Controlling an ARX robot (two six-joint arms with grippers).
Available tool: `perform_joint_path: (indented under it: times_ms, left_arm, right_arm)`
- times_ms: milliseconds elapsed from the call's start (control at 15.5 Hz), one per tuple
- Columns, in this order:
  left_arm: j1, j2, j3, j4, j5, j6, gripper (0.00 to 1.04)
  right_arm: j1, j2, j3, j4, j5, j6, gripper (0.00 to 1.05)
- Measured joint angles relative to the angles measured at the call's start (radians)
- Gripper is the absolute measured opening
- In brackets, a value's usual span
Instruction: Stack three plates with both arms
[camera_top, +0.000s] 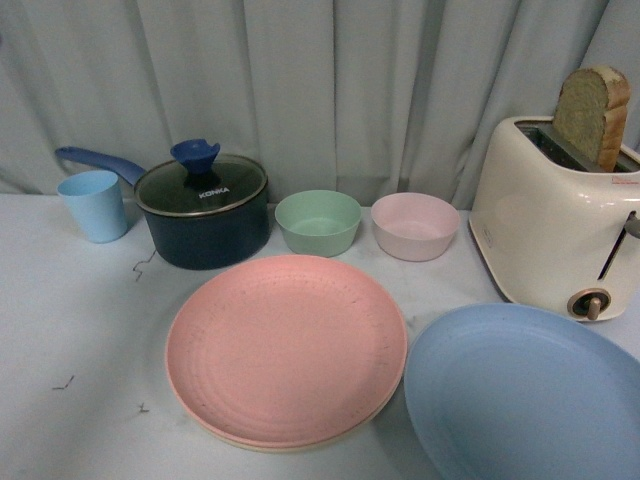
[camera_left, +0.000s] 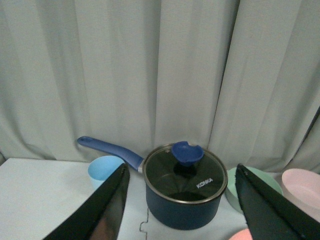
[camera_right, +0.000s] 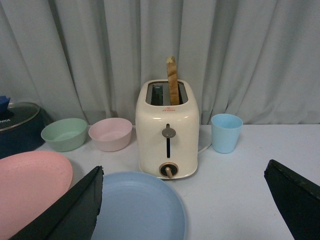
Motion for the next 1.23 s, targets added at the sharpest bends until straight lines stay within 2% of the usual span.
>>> perform_joint_path:
  times_ms: [129, 323, 646, 776, 1228]
  left_arm:
    - [0.051, -0.055, -0.115, -0.015, 0.033, 0.02, 0.4]
    - [0.047, -0.203, -0.209, -0.033, 0.04, 0.021, 0.04]
    - [0.047, -0.382, -0.309, -0.13, 0.04, 0.024, 0.02]
    - [0.047, -0.387, -0.34, -0.06, 0.04, 0.024, 0.02]
    - [0.046, -0.702, -0.4, -0.358, 0.04, 0.024, 0.02]
  right_arm:
    - [0.0, 0.0, 0.0, 0.0, 0.0, 0.0, 0.98]
    - [0.0, 0.0, 0.0, 0.0, 0.0, 0.0, 0.98]
    - [0.0, 0.0, 0.0, 0.0, 0.0, 0.0, 0.98]
    - [0.0, 0.0, 0.0, 0.0, 0.0, 0.0, 0.98]
    - [0.0, 0.0, 0.0, 0.0, 0.0, 0.0, 0.98]
